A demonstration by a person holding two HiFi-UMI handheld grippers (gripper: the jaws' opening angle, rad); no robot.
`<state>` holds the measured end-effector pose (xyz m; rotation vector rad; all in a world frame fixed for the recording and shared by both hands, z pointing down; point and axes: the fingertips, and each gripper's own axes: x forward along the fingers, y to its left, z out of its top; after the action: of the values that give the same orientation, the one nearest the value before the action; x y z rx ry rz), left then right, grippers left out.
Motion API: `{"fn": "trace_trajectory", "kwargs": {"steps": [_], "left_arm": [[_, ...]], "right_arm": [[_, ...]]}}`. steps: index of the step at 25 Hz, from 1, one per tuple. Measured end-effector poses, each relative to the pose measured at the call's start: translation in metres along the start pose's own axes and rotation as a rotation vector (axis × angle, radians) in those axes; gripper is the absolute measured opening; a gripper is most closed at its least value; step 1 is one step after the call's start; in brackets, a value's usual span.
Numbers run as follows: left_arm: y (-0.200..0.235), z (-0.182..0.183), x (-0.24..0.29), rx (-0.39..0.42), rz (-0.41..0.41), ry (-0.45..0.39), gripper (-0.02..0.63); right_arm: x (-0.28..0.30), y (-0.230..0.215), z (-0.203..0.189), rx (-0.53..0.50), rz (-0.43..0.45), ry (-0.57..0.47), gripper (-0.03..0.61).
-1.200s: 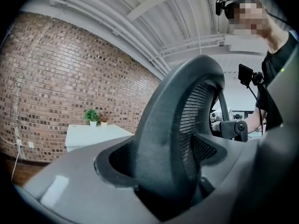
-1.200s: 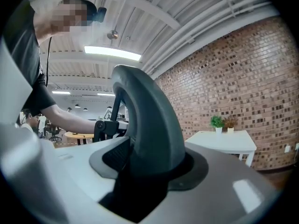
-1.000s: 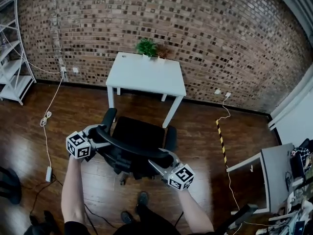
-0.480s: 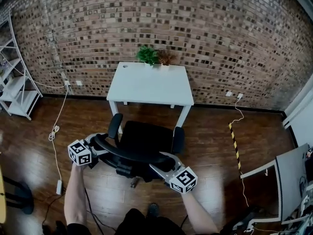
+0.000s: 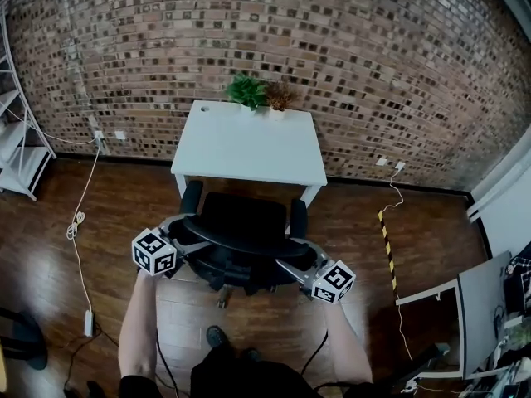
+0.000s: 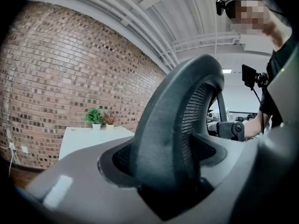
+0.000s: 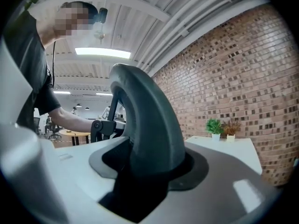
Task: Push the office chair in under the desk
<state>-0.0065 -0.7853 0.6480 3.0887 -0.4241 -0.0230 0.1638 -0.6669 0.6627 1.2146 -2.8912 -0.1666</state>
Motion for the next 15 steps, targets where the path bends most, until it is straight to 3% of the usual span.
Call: {"fn": "trace_trajectory", "kwargs": {"steps": [4,15], "left_arm": [[0.026,0.009,0.027,-0.026,0.022,-0.007,0.565],[0.090,-0.012,0.098,-0.027,0.080,-0.017,0.554]], "right_arm": [[0.009,-0.049,-0.005,0.001,0.025,0.008,0.249],[0.034,-0.160,-0.041,0.034,0.073,0.011,0.247]]}}
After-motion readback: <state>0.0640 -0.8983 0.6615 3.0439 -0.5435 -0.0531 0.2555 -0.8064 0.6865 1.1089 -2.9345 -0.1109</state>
